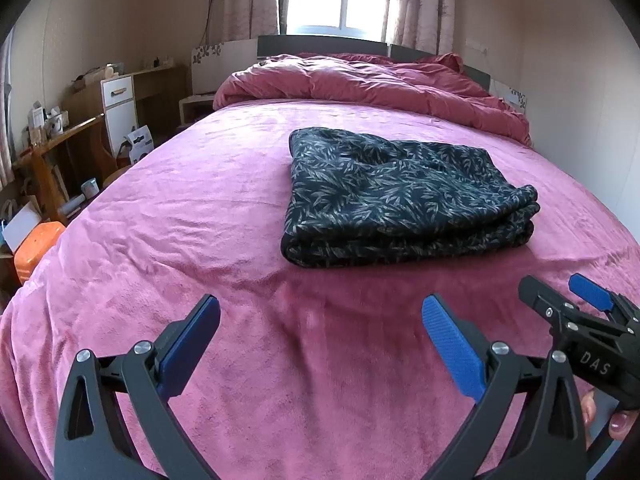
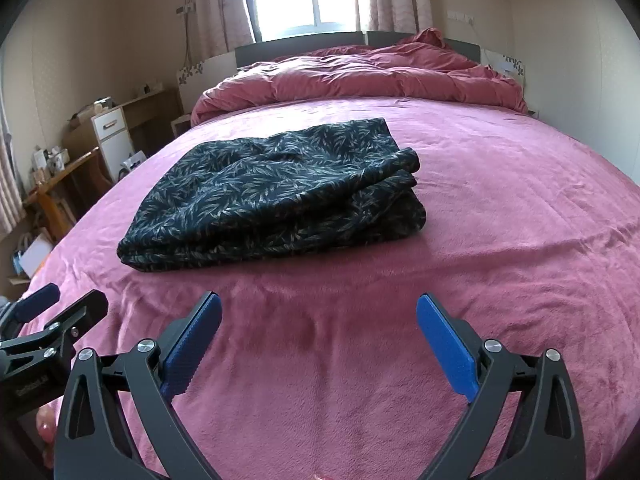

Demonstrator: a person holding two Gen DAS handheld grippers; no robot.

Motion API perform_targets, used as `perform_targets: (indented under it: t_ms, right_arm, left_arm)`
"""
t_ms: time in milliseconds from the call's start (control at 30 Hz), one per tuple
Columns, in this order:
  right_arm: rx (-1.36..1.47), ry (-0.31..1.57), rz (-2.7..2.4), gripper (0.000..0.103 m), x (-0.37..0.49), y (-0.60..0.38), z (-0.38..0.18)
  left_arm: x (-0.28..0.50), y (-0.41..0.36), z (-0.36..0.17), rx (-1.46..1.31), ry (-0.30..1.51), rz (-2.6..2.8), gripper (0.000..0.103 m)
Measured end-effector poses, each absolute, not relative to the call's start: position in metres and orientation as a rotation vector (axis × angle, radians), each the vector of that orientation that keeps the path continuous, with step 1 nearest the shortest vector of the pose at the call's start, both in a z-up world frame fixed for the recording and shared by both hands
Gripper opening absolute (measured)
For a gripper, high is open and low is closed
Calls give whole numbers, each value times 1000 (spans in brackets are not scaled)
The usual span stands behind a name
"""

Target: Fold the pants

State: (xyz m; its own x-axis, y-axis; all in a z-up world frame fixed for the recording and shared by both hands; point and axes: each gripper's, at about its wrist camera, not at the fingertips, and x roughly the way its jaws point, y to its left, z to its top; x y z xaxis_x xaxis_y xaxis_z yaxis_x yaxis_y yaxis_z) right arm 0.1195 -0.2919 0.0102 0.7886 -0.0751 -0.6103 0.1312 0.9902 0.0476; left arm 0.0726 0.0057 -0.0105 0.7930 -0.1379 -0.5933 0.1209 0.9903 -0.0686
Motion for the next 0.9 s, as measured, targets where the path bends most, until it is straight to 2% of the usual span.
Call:
perform_targets:
  t_ms: [900]
  right_arm:
    - [84, 671, -116, 97, 122, -296, 8]
  left_arm:
    - [80, 2, -21, -33, 695, -128, 101]
